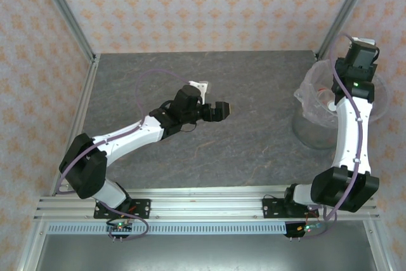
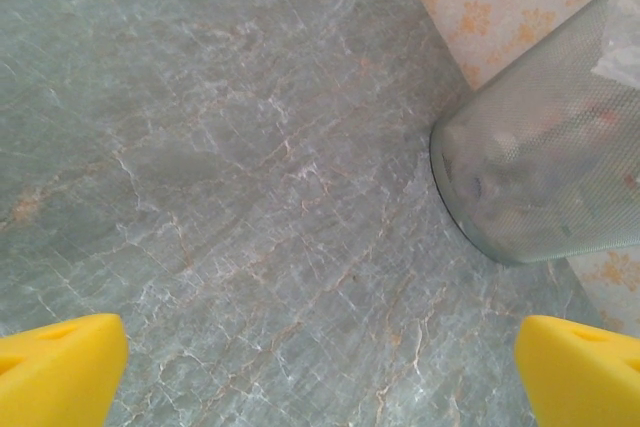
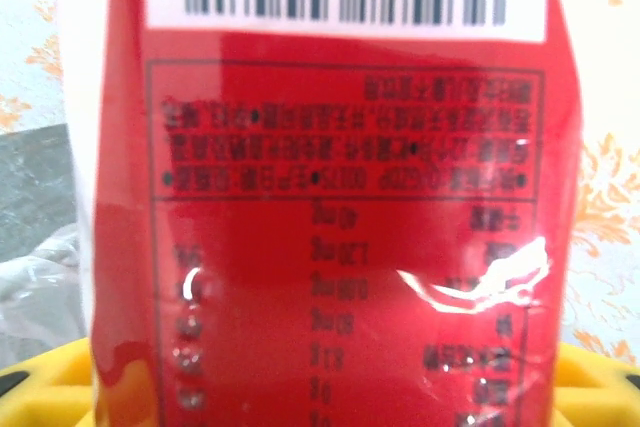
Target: Put the plastic bottles in the bin
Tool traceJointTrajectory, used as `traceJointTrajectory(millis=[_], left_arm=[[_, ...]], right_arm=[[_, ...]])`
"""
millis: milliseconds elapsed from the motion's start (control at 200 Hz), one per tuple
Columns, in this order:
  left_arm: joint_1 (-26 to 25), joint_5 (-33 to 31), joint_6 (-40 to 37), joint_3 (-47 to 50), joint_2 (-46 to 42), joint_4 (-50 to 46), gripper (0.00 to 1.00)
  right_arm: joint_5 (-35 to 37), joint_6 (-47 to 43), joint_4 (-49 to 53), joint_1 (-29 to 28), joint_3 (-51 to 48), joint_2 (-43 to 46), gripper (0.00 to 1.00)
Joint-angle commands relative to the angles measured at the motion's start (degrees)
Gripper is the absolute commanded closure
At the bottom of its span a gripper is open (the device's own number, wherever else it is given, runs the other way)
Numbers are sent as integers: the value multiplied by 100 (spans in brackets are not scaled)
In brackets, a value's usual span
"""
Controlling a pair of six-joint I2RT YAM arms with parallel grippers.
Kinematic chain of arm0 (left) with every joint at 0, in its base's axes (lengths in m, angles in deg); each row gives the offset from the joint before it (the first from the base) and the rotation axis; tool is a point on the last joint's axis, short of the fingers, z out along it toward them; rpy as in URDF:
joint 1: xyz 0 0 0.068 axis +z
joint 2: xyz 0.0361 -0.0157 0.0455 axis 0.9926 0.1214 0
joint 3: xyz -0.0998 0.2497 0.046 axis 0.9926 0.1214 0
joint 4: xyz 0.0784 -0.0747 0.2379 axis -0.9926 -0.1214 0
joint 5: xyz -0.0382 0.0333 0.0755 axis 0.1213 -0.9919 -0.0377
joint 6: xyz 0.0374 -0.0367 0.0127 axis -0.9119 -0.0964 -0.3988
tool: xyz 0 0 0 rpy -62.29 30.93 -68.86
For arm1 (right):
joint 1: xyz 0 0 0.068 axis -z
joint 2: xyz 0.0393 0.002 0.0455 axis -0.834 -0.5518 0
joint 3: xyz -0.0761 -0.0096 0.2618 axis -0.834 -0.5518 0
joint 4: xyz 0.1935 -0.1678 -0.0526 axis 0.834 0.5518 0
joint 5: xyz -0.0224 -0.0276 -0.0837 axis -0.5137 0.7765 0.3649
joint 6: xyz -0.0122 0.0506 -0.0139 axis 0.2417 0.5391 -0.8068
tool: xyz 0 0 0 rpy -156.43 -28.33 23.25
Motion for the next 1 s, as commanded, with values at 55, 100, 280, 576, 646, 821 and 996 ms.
traceJointTrajectory(millis=[55,100,280,576,646,821,996], left_arm=[[-29,-712,-64,177,-480,-32,0],[-16,-900,-66,246,-581,-60,0],[63,-1586,-64,492,-990,-196,0],[432,-1961,471,885,-1390,-259,0],[486,-2036,499,941,-1473,-305,0],[579,-2465,524,1085,-1712,-458,0],[738,-3003,603,1229,-1937,-617,0]], right_arm=[[146,-42,173,31,105,108,17],[52,52,273,30,172,152,11],[255,605,588,9,497,306,5],[-141,676,820,-780,284,658,0],[-184,833,729,-932,182,691,1],[-391,1017,340,-1522,-89,782,1],[-855,1165,-505,-2176,-563,869,1]])
